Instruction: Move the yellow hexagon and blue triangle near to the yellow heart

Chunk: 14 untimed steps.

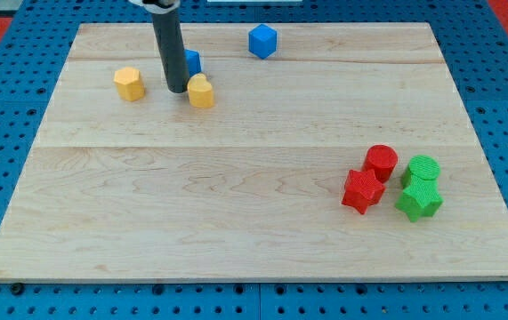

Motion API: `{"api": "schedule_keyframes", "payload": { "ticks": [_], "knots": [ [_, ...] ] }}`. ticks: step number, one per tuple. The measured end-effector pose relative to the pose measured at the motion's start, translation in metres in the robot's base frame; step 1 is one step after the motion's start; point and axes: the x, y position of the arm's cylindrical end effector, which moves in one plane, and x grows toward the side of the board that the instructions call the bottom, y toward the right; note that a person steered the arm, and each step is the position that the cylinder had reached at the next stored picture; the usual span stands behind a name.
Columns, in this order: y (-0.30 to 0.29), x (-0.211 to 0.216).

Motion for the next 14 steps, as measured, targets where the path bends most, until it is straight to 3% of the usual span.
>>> {"api": "schedule_keyframes", "payload": {
  "ticks": [2,3,6,7,10,11,13,14],
  "knots": [
    [0.034,0.050],
    [0.000,0.067],
    [-0.163,-0.038],
    [-0.131,-0.039],
    [-0.015,0.023],
    [-0.030,0.012],
    [-0.088,-0.060],
    [-0.044,-0.059]
  ]
}}
